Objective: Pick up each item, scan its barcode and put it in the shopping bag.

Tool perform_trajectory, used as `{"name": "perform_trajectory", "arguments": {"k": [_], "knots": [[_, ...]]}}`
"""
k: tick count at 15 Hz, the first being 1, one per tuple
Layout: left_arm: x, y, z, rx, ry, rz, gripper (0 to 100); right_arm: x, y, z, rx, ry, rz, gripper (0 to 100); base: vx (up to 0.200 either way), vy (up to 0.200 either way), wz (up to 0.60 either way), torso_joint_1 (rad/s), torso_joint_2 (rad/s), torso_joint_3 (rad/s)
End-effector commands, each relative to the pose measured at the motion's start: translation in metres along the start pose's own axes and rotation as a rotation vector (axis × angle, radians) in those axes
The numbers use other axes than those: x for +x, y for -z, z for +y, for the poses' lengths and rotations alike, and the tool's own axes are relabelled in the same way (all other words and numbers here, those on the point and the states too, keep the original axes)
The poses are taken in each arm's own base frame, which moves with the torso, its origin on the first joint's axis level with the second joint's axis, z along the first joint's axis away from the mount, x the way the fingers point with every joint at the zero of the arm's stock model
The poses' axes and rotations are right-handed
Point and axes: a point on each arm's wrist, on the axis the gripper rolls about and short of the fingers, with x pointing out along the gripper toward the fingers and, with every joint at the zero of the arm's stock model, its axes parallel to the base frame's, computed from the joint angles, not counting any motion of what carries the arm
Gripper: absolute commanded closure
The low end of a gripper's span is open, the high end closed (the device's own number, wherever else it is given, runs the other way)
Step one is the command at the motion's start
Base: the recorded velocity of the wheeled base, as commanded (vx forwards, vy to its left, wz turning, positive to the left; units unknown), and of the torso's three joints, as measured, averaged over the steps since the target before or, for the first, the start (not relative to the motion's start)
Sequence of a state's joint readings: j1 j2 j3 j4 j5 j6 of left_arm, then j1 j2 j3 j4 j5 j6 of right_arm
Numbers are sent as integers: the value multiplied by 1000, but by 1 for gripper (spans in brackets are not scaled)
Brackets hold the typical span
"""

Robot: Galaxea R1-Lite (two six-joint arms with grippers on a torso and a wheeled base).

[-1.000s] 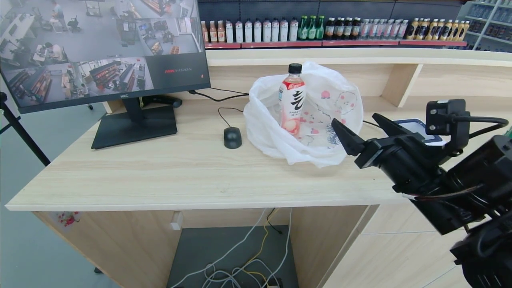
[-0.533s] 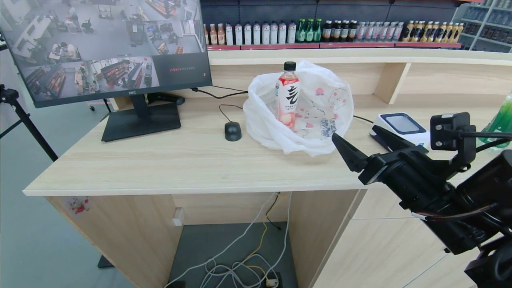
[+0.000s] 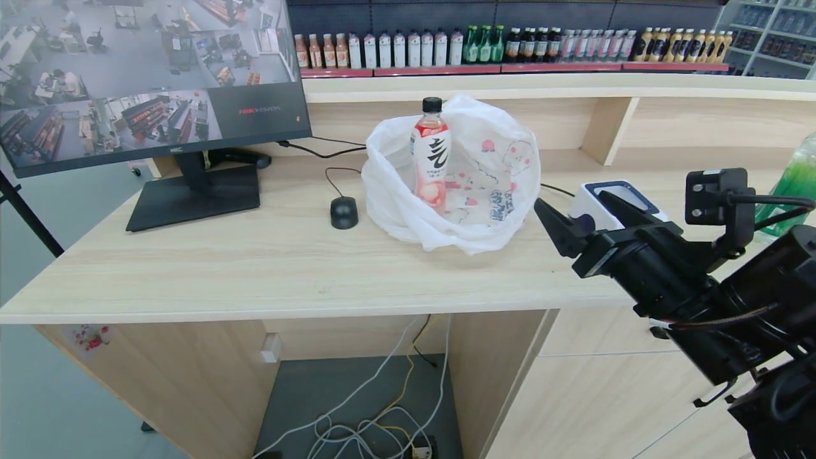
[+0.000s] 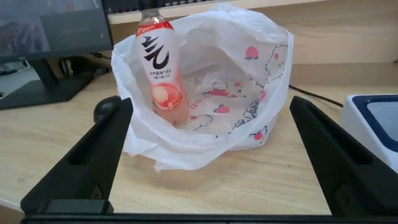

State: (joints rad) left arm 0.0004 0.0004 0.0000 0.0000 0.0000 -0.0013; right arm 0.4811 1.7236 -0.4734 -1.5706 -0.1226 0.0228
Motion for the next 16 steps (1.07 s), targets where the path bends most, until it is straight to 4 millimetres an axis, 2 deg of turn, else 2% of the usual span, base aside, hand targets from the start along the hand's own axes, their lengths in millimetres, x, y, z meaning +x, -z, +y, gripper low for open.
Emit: {"name": "perform_trajectory", "arguments": {"k": [1,16], "knots": [[0,0,0,0,0,0,0,1,3,-1,-2,3,9,0,0,-200,0,2,2,2],[0,0,0,-5,0,0,0,1,-1,6,2,-21,-7,0,0,-200,0,2,3,3]]}}
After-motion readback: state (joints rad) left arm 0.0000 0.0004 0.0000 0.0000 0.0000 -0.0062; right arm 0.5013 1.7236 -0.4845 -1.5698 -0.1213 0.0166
